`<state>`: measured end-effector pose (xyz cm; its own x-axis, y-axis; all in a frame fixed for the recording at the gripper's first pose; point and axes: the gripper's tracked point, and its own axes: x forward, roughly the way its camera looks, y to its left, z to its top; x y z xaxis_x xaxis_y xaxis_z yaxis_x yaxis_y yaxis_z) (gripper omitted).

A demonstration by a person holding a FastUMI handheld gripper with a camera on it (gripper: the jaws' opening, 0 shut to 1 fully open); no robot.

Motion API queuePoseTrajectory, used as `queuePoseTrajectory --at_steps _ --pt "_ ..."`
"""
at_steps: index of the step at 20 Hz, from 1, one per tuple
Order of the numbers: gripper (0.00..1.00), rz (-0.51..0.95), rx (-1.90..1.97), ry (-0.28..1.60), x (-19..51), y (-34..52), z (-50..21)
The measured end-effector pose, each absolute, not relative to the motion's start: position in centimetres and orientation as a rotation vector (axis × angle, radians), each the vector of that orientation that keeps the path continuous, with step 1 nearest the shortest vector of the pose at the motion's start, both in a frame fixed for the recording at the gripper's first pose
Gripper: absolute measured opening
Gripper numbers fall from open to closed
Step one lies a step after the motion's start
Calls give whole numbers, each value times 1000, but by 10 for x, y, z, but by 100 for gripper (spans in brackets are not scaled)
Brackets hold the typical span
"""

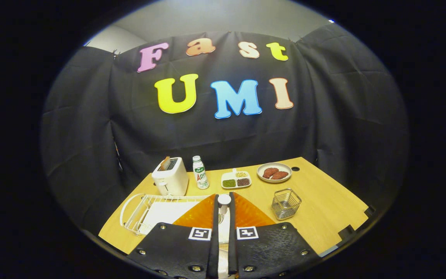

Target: Take the plate from the dish rack, then take the spoon from the basket and place it into the plate.

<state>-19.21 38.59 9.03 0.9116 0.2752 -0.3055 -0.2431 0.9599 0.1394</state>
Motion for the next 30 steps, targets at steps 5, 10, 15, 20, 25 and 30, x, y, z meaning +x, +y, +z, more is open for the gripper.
queuePoseTrajectory --at_steps 5,10,15,20,25,30 --pt "9 303 75 400 -220 407 57" --pt "9 307 69 439 -229 413 35" --pt "9 314 48 420 -223 420 35" --pt "9 335 42 423 -240 426 37" --pt "10 373 2 423 -266 429 40" --pt "9 411 16 495 -287 435 11"
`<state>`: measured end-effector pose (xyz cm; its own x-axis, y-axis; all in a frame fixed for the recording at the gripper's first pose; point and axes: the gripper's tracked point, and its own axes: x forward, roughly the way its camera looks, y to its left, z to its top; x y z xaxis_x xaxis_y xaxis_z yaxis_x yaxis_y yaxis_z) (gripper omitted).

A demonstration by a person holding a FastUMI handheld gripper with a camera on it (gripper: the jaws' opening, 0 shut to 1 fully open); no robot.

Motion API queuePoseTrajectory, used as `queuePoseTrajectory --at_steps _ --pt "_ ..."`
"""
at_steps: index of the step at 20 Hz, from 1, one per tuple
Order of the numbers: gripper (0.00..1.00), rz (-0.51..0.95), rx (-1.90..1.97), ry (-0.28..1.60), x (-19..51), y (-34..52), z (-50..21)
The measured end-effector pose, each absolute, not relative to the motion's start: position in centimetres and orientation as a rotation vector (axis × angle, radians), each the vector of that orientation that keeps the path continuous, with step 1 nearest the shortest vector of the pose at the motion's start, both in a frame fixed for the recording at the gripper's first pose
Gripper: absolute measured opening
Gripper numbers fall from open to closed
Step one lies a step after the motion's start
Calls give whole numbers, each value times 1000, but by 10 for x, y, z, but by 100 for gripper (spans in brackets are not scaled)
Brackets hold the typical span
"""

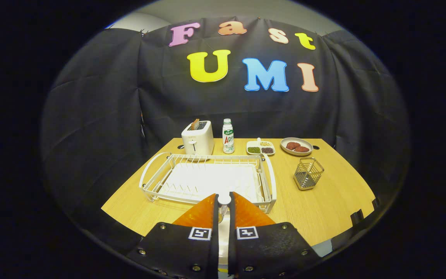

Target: Take the plate from the dish rack, then take the spoon from the basket and place it into the plate.

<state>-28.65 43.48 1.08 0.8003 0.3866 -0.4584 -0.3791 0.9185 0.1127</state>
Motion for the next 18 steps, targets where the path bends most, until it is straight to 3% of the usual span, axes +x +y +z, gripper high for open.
queuePoseTrajectory --at_steps 13,18 --pt "10 458 72 586 -289 443 -30" --pt "16 440 67 565 -281 433 -26"
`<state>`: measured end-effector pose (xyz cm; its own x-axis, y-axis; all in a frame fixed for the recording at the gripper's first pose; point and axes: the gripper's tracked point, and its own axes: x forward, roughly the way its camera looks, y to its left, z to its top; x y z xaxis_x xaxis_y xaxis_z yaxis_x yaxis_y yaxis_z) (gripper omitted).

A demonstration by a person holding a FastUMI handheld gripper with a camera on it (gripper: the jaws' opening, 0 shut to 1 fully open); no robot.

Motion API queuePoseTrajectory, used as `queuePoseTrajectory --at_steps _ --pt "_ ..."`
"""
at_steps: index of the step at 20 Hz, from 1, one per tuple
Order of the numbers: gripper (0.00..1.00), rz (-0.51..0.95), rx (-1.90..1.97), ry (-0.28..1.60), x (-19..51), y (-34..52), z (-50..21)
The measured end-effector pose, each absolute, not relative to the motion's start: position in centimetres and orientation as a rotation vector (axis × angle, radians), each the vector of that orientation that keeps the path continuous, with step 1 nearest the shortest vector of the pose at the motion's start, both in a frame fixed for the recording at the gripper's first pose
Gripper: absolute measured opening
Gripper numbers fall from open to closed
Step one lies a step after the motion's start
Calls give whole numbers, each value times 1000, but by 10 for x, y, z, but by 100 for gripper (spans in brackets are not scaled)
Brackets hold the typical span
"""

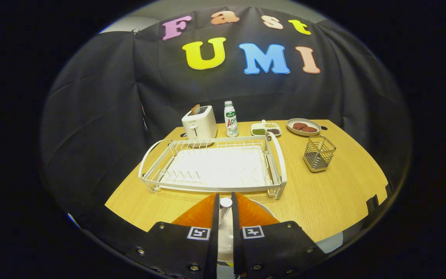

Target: Take the plate from the dish rack, then take the spoon from the basket and place it into the plate.

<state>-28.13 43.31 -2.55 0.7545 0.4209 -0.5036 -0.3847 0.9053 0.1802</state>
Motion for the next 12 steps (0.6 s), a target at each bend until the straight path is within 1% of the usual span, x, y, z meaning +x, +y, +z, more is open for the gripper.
queuePoseTrajectory --at_steps 1,2,3,12 --pt "18 434 65 563 -279 432 -24" --pt "24 421 56 564 -275 428 -26" --pt "29 418 59 561 -273 427 -25" --pt "29 393 62 519 -252 419 -3"
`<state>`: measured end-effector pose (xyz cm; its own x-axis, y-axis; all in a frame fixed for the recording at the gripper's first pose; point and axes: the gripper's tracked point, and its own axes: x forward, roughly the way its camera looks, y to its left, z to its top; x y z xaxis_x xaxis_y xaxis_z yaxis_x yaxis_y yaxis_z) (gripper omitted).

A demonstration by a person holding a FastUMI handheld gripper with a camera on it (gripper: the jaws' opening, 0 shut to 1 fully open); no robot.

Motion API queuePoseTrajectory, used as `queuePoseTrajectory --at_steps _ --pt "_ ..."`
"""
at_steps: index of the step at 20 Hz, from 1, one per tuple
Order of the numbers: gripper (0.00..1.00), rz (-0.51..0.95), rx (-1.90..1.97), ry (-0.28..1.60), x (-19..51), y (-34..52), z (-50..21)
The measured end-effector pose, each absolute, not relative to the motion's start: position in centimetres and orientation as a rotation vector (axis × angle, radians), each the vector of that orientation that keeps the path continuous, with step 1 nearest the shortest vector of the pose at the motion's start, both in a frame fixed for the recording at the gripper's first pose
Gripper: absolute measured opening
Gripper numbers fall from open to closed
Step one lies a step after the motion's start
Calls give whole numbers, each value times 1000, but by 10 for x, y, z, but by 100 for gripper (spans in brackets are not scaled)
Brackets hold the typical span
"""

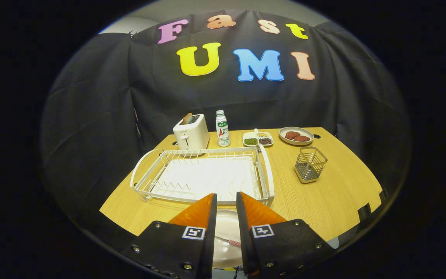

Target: Take the plate from the dish rack, then take the spoon from the basket and place it into the plate.

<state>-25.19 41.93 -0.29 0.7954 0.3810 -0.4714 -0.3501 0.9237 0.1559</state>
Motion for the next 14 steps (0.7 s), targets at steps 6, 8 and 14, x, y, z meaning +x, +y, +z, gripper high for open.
queuePoseTrajectory --at_steps 6,8,14 --pt "29 370 70 509 -240 413 6" --pt "29 363 70 512 -238 411 6" --pt "29 360 67 515 -236 408 5"
